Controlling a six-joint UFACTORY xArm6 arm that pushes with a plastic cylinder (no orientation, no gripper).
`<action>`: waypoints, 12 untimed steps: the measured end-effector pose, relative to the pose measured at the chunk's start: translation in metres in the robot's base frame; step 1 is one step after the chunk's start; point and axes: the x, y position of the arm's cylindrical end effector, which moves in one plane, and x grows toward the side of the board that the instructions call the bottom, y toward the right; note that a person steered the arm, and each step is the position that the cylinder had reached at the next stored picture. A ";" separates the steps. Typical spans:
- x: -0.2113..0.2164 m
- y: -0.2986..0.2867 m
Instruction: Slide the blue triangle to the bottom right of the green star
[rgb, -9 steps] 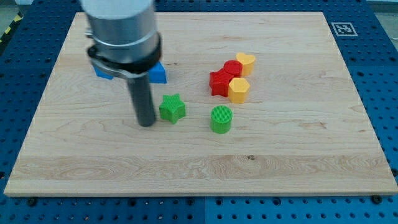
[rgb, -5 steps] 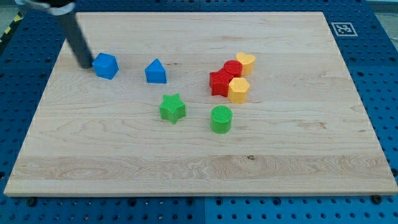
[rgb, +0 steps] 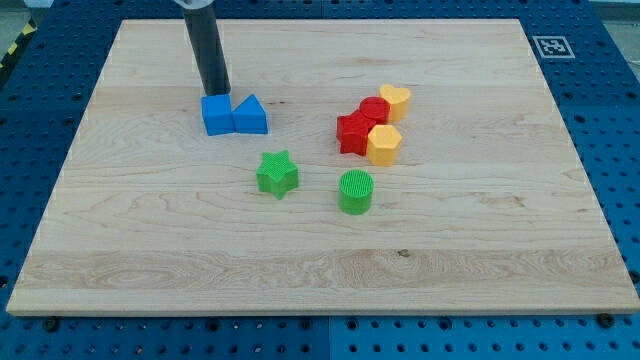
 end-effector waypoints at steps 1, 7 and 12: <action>0.030 0.044; 0.061 0.011; 0.078 0.098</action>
